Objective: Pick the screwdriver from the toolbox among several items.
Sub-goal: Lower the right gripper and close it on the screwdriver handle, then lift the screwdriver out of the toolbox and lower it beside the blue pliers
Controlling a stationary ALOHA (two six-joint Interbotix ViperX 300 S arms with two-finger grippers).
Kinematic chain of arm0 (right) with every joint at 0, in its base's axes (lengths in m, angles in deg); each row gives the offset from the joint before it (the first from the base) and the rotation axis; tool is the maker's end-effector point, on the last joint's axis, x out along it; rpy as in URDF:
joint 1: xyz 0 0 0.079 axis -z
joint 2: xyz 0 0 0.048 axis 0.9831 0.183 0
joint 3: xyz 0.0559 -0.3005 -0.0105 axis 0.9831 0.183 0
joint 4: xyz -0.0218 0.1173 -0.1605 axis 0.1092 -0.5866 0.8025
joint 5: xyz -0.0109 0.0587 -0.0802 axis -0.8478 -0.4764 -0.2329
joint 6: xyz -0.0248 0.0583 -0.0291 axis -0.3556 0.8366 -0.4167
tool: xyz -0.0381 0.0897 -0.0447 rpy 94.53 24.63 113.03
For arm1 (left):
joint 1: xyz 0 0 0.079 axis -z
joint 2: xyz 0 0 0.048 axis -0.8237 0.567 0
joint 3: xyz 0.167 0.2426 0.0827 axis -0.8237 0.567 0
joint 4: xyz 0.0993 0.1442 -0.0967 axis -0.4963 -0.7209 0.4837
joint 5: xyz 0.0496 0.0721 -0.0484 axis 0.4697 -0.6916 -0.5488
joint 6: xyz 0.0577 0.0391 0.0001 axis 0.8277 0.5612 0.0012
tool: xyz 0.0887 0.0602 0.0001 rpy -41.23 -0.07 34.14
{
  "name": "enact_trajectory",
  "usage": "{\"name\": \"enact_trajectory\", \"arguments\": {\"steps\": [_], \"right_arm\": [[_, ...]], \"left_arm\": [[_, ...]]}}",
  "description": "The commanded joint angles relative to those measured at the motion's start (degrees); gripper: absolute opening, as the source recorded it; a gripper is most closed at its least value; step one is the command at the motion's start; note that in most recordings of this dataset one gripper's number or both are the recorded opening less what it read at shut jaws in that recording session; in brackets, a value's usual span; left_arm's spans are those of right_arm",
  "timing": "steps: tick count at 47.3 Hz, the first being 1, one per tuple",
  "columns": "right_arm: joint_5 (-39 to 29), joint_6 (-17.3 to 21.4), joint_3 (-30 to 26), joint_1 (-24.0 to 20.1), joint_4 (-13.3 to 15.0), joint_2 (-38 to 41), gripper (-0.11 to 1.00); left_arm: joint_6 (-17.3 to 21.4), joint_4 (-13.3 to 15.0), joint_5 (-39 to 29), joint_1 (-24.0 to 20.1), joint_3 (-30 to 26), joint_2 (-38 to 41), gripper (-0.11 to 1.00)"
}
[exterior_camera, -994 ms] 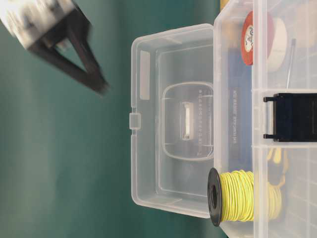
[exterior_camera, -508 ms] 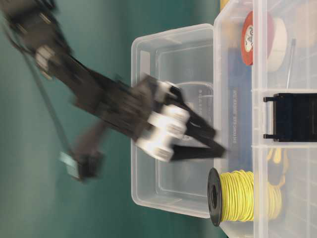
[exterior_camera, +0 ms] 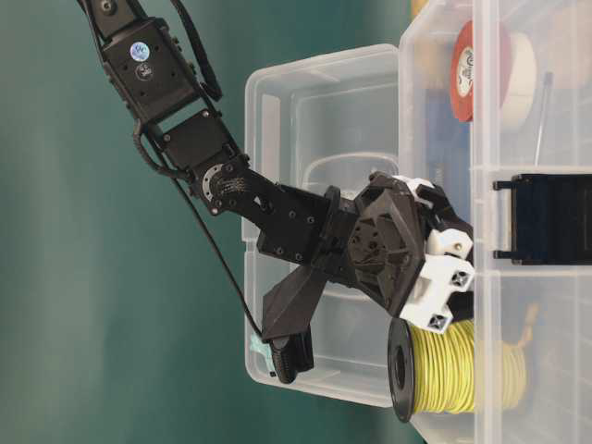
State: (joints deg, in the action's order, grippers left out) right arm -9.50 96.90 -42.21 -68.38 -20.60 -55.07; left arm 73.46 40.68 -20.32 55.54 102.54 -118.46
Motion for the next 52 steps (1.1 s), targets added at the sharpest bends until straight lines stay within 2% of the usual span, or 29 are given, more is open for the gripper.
{"name": "enact_trajectory", "arguments": {"steps": [1,5,21,31,43,52], "right_arm": [[-0.8,0.1,-0.9,-0.6,0.1,-1.5,0.43],[-2.3,0.0,-0.9,-0.7,0.1,-3.1,0.27],[-8.3,0.1,-0.7,-1.8,1.6,-17.7,0.27],[-11.9,0.1,-0.8,-6.9,3.2,-25.5,0.27],[-12.1,0.4,-1.0,-15.3,3.7,-25.8,0.27],[-12.8,2.4,-1.1,-17.8,3.6,-20.1,0.27]], "left_arm": [[-0.1,0.2,0.1,-0.1,-0.5,0.0,0.00],[-0.1,0.2,0.0,-0.2,-0.5,-0.2,0.00],[-0.1,0.3,-0.2,-0.2,-0.4,-0.4,0.00],[-0.1,0.3,-0.2,-0.2,-0.4,-0.9,0.00],[-0.1,0.3,-1.0,-0.2,-0.5,-2.1,0.00],[0.0,0.3,-1.4,-0.2,-0.5,-2.9,0.00]]}}
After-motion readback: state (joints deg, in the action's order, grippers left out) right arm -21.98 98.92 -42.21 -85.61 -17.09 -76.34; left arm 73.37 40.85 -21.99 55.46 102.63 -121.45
